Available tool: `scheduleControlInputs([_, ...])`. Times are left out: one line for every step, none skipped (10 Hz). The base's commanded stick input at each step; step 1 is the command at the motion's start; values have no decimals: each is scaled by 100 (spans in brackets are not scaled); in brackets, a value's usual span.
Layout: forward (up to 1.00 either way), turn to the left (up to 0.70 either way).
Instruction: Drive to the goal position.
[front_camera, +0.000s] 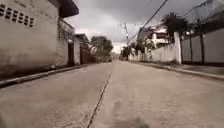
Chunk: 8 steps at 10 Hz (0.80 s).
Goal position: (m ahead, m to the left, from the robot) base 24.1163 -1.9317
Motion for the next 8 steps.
scheduleControlInputs([100,-37])
scheduleControlInputs([100,-27])
scheduleControlInputs([100,-15])
scheduleControlInputs([100,-2])
scheduleControlInputs([100,0])
scheduleControlInputs([100,-2])
scheduleControlInputs([100,-9])
scheduleControlInputs([100,-15])
